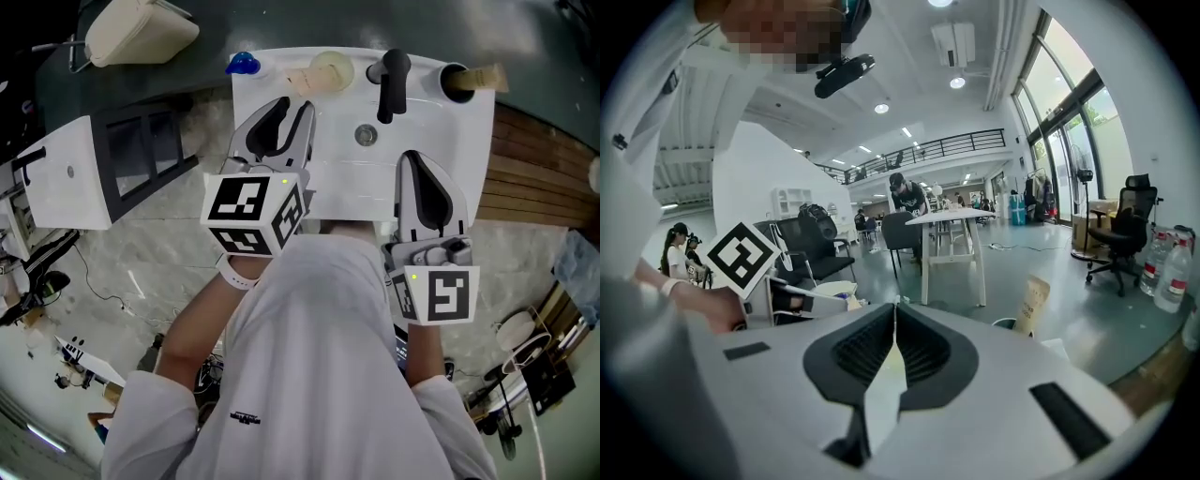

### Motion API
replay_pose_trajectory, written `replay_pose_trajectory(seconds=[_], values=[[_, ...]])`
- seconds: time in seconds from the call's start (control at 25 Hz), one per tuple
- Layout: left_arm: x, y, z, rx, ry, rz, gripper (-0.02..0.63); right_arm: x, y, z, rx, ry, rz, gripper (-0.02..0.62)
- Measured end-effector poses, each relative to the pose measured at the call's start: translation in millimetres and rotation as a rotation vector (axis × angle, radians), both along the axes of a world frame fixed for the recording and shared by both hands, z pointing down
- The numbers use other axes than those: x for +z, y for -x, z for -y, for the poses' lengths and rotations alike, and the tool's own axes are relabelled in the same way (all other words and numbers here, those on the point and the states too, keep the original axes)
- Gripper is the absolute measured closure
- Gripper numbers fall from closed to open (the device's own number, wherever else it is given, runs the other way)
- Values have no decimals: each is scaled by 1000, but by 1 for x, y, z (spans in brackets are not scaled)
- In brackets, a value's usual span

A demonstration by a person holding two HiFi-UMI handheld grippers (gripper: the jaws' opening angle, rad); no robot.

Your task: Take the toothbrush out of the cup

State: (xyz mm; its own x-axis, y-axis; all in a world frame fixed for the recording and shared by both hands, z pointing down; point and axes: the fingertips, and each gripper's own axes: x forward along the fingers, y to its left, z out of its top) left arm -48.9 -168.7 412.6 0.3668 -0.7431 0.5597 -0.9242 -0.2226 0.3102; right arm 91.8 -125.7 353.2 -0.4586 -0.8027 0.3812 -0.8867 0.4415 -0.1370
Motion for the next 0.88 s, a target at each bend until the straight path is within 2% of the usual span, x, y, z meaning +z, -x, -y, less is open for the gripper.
replay_pose_trajectory(seconds=[0.44, 0.68, 0.88], values=[[29, 2, 19, -42, 42, 6, 494, 24, -6, 3, -7, 63, -4, 588], [31, 8, 28, -66, 31, 52, 577, 29, -7, 8, 0, 76, 0, 588], [31, 9, 31, -59, 22, 62, 598, 29, -8, 8, 11, 76, 1, 588]])
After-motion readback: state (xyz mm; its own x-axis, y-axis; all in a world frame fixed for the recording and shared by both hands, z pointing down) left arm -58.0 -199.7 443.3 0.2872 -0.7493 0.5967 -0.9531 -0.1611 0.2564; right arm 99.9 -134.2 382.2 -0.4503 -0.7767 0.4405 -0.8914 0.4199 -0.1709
